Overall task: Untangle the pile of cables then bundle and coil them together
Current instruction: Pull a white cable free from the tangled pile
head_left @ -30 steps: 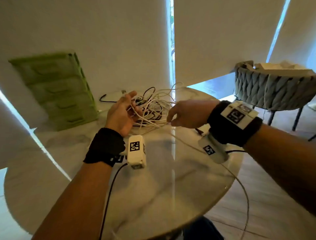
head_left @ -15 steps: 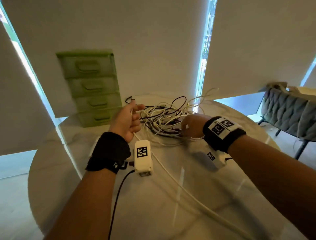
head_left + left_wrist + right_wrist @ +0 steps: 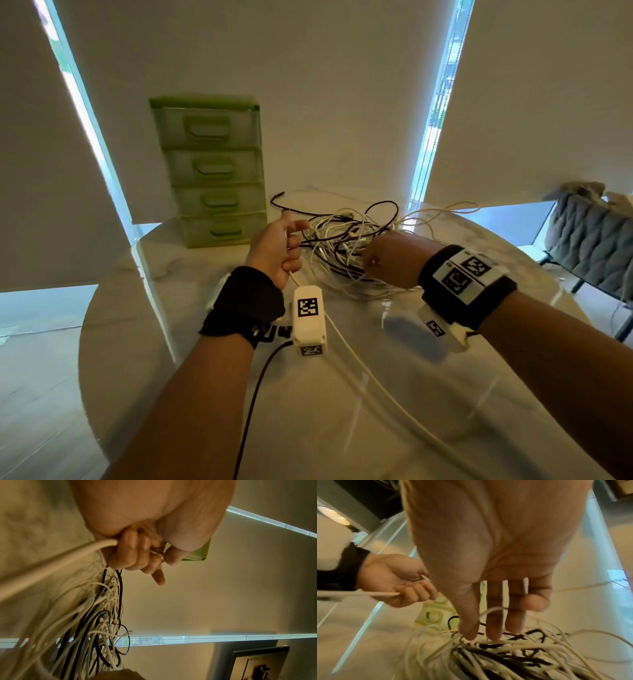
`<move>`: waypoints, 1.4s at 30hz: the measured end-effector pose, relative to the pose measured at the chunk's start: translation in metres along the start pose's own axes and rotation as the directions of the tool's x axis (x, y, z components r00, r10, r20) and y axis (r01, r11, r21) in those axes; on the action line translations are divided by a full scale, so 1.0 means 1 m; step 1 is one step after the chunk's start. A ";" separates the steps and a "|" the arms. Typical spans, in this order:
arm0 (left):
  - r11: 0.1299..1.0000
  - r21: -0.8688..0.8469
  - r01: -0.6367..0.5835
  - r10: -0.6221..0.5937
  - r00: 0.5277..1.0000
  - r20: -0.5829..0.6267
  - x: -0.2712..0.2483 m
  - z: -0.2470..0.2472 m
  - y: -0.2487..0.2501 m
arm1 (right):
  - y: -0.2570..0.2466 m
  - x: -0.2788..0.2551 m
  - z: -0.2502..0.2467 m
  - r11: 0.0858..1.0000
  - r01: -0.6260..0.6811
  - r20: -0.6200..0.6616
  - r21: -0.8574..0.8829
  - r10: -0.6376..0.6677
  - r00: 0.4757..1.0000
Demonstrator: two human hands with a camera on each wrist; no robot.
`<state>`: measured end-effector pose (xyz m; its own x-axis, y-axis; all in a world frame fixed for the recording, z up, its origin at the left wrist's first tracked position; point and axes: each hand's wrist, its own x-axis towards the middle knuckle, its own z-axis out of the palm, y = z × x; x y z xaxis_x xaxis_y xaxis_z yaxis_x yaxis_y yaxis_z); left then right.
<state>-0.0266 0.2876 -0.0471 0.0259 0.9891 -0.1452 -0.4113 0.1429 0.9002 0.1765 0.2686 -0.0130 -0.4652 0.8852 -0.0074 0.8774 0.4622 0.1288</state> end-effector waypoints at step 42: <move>0.978 -0.135 -0.158 0.162 0.986 0.021 -0.021 0.020 0.010 | -0.051 0.027 -0.026 0.272 -0.053 0.008 0.961 0.164 0.986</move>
<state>-0.0134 0.2691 -0.0270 -0.0217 0.9997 0.0118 -0.5298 -0.0215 0.8479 0.1161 0.2675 0.0057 -0.3136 0.9495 0.0064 0.3756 0.1302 -0.9176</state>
